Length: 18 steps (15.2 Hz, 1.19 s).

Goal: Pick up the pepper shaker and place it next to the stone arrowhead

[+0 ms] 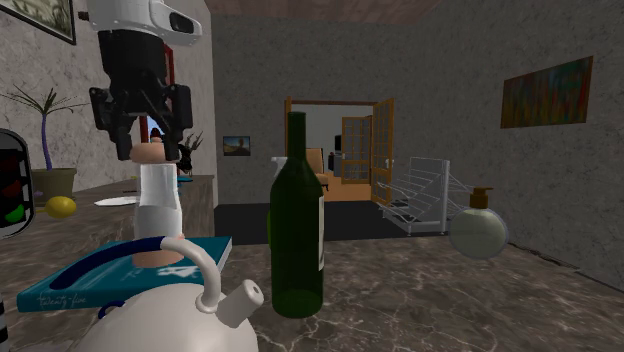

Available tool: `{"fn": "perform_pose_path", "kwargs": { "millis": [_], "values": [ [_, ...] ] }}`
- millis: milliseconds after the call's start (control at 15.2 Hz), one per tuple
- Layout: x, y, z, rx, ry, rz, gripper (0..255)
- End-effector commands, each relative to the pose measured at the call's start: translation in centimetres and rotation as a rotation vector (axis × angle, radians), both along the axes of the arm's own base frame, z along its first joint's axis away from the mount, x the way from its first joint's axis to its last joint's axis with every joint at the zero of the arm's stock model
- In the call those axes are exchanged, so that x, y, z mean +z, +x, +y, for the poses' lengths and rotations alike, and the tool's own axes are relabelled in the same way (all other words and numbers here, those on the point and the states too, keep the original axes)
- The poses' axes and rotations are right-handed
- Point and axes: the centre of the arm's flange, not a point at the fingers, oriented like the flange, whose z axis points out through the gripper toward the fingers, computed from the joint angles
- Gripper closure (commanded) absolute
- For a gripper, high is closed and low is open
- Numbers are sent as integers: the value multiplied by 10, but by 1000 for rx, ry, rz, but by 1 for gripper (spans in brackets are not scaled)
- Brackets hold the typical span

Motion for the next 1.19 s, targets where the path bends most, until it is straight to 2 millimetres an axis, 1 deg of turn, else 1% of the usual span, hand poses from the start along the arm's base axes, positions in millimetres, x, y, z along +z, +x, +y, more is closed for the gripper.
{"fn": "perform_pose_path", "kwargs": {
  "millis": [0, 792, 858, 1122],
  "values": [
    [-11, 1, 1, 0, 0, -1, 255],
    [-75, 1, 1, 0, 0, -1, 255],
    [-83, 1, 1, 0, 0, -1, 255],
    [-83, 1, 1, 0, 0, -1, 255]
  ]
}}
